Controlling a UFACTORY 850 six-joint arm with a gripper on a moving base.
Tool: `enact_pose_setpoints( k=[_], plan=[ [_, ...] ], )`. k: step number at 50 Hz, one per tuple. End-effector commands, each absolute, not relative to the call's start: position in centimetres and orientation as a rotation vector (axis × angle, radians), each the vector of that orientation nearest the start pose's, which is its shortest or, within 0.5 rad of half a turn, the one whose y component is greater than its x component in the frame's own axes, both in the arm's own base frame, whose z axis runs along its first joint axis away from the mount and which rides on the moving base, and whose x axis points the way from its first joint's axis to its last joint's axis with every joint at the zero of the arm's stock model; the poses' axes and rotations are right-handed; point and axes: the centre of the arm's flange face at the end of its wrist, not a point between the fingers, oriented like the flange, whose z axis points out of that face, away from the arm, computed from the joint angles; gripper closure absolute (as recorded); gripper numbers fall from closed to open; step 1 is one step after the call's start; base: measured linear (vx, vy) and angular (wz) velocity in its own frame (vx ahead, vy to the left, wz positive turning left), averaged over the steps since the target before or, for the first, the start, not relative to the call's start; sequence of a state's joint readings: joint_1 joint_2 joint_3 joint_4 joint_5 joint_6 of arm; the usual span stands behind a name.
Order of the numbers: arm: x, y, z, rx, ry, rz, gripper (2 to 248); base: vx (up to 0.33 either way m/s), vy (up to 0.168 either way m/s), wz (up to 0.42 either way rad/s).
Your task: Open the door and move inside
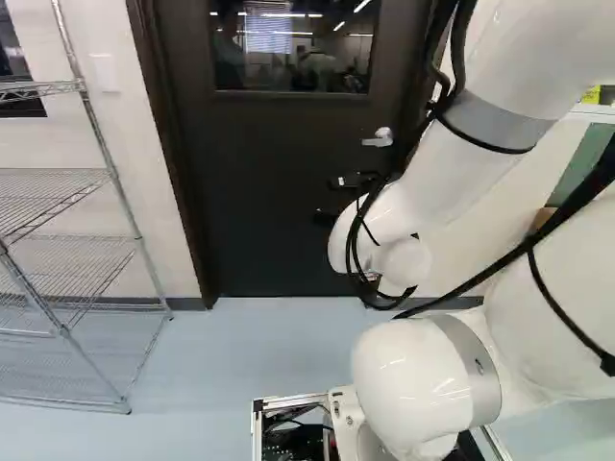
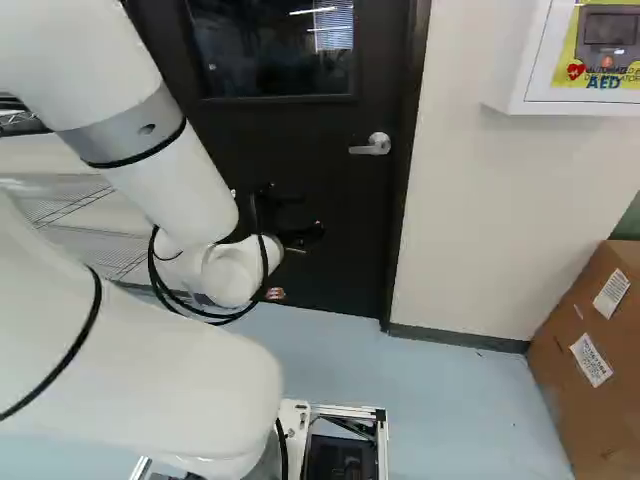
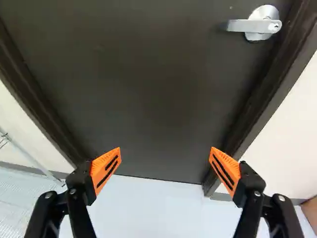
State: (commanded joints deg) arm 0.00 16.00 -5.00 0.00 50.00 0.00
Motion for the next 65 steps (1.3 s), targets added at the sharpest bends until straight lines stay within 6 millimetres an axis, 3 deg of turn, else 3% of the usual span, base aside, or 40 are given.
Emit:
enact_pose_setpoints(
  k=[18, 32, 65],
  plan=[
    [27.0, 0.0, 36.6, -2.558, 0.0, -1.824, 3, 0.171, -0.051, -0.277],
    [27.0, 0.0, 36.6, -2.558, 0.0, -1.824, 3, 0.131, 0.037, -0.047],
    [29.9, 0.3, 37.3, -2.553, -0.013, -1.821, 3, 0.005, 0.003, 0.0]
  ],
)
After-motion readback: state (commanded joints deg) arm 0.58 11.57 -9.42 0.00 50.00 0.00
